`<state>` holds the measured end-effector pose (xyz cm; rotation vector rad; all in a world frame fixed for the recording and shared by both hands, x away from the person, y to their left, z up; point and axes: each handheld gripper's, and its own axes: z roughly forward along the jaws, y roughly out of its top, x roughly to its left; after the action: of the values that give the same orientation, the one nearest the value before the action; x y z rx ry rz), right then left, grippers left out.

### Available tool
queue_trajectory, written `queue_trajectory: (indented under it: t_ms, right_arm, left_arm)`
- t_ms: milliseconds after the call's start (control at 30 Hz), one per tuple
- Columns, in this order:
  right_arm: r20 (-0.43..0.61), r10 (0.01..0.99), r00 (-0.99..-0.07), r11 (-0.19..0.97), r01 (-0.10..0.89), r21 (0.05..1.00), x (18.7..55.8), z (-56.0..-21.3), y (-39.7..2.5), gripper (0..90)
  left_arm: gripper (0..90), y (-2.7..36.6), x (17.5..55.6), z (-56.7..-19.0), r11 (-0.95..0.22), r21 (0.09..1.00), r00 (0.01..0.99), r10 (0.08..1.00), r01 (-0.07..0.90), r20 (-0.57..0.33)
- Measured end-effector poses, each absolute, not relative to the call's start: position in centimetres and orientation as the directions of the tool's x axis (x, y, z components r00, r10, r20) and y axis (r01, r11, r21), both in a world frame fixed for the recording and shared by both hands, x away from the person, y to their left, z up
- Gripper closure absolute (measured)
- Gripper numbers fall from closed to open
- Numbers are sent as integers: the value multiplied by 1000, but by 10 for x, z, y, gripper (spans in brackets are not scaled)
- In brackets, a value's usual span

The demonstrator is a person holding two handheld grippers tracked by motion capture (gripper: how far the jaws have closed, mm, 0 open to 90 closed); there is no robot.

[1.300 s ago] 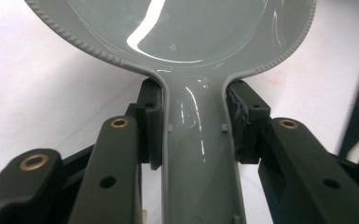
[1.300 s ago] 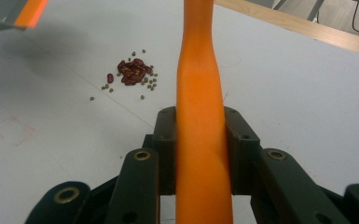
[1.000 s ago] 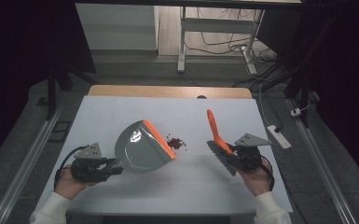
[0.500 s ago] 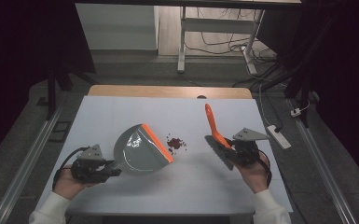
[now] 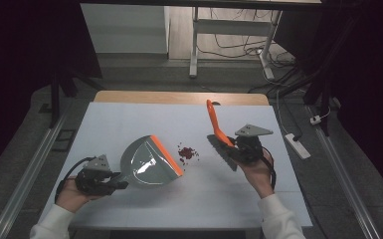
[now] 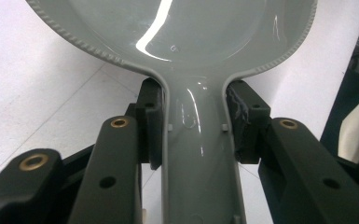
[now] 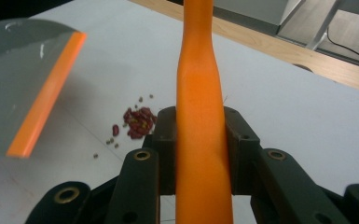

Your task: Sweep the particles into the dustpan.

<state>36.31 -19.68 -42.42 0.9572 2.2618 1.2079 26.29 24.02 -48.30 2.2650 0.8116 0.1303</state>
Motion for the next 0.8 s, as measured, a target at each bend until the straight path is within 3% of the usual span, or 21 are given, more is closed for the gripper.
queue_trajectory:
  t_ms: [800]
  right_arm:
    - [-22, 708, -706, 436, 414, 799, 402, -440, -150, 701]
  left_arm:
    - [618, 236, 267, -491, -577, 612, 794, 590, 541, -146]
